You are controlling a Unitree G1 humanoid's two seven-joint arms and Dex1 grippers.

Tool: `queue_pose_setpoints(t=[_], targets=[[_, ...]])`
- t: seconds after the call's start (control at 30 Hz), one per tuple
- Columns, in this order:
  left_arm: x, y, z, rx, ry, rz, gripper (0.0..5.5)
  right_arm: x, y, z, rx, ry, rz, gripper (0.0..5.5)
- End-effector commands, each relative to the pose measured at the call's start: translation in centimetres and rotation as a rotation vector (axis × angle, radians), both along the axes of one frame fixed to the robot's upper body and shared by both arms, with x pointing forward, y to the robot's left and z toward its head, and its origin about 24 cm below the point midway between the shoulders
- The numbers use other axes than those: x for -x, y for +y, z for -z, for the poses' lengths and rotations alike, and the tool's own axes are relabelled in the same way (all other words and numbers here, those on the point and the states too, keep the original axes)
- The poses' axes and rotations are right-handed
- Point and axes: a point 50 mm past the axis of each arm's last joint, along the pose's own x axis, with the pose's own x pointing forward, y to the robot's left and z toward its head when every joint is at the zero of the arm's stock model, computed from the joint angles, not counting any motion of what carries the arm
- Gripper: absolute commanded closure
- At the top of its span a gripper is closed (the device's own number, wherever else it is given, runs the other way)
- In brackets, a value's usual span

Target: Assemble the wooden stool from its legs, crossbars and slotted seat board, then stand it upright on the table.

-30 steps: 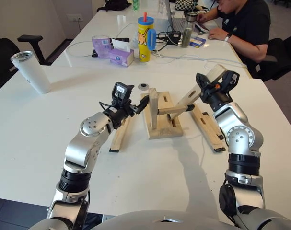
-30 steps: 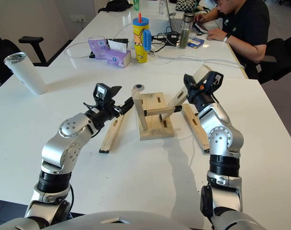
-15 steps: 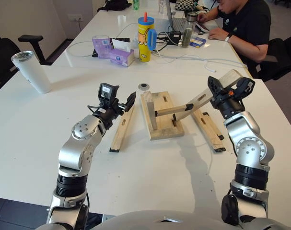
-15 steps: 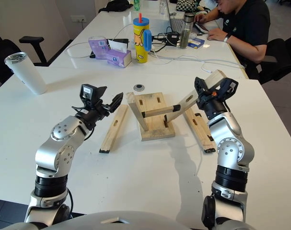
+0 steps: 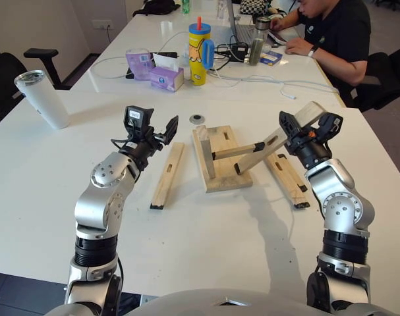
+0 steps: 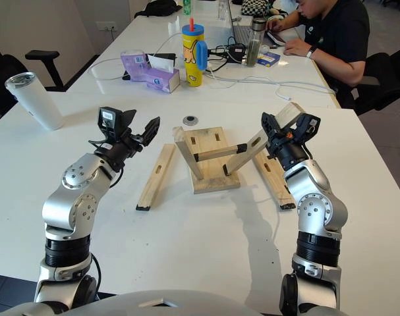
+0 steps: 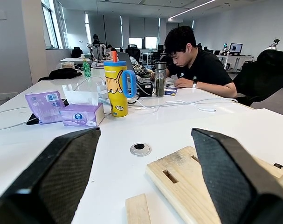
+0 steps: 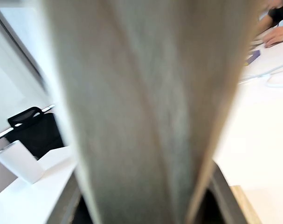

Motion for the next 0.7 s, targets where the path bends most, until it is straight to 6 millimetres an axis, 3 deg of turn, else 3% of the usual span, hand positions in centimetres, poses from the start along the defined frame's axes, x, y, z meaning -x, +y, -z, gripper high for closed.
queue_pose_setpoints(t=[0.03, 0.2, 0.43, 0.7], targets=[[-0.2, 0.2, -0.3, -0.001, -0.010, -0.003, 1.89, -0.1, -0.3, 0.5, 0.019, 0.018, 0.020, 4.49], [-0.3, 0.1, -0.7, 0.002, -0.025, 0.002, 1.89, 0.2, -0.5, 1.0, 0.081, 0.028, 0.011, 4.49], [0.1, -1.6, -3.3, 0.121, -0.090, 0.104, 1.89, 1.3, 2.0, 3.2, 0.180, 0.023, -0.056, 4.49], [1.9, -3.4, -4.0, 0.153, -0.093, 0.305, 1.89, 1.3, 2.2, 3.0, 0.250, -0.020, -0.051, 4.49]])
